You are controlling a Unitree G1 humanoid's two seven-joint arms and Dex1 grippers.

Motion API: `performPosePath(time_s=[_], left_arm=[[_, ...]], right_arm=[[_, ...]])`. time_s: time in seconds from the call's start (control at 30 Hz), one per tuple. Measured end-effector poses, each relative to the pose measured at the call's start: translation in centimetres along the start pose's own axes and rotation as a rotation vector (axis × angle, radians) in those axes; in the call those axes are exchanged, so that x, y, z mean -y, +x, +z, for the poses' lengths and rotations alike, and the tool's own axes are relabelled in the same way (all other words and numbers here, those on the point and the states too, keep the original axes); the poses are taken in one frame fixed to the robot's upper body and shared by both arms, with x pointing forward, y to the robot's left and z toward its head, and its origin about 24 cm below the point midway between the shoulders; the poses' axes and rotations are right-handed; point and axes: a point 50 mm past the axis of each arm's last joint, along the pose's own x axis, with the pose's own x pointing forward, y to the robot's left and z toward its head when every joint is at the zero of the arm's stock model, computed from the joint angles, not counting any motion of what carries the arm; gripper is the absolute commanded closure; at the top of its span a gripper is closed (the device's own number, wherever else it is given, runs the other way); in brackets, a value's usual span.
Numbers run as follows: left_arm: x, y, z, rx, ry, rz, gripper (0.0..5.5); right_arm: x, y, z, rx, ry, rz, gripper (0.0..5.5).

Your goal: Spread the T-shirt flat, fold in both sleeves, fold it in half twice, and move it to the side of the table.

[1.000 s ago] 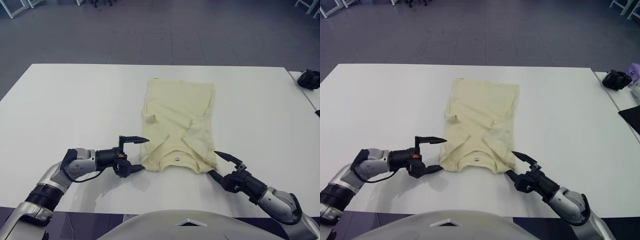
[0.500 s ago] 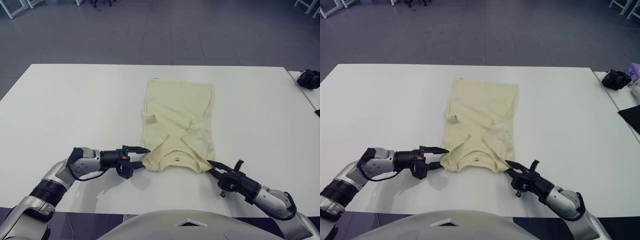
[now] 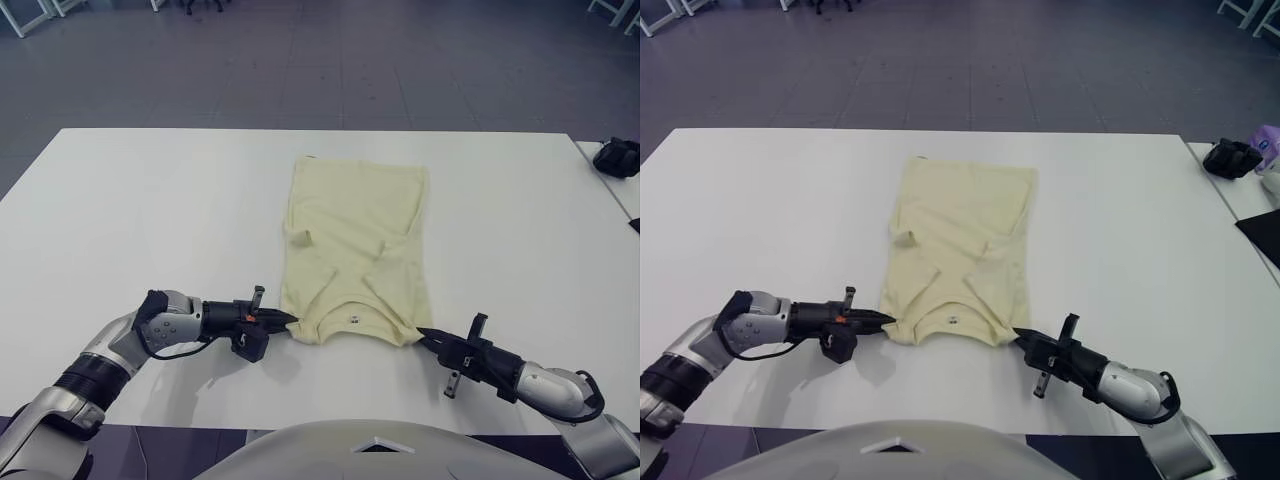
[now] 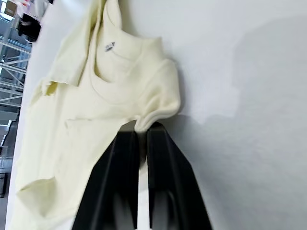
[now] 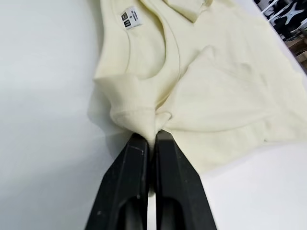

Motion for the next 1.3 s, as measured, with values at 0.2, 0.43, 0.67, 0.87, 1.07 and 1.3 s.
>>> performPosePath(time_s=[0.2,0.43,0.67,0.87,1.07,1.3], left_arm=[[-1.0,-2.2,3.8,0.12,-0.181,-0.06,5.48],[-2.7,-4.6,8.1,0.259,-0.431,-0.09,5.48],[-4.0,-6.1,11.3,0.346,-0.62,-0.138,5.48],[-6.9,-7.2,11.1,0.348,-0.648,-0.032,5.48],[-10.9,-7.9,8.0,0.298,-0.582,0.102,5.48],[-10.2,-8.3,8.5,0.389,-0.694,-0.031,5.48]], right_arm=[[2.0,-2.6,2.7,-0.027,0.104,0.3,5.5],[3.1,-5.8,5.6,-0.055,0.196,0.626,5.5],[4.9,-7.4,6.7,-0.014,0.298,0.637,5.5],[7.9,-7.5,7.0,0.001,0.269,0.534,5.5],[11.5,-6.8,8.3,0.039,0.198,0.429,5.5],[12.3,-7.3,10.6,0.14,0.267,0.584,5.5]])
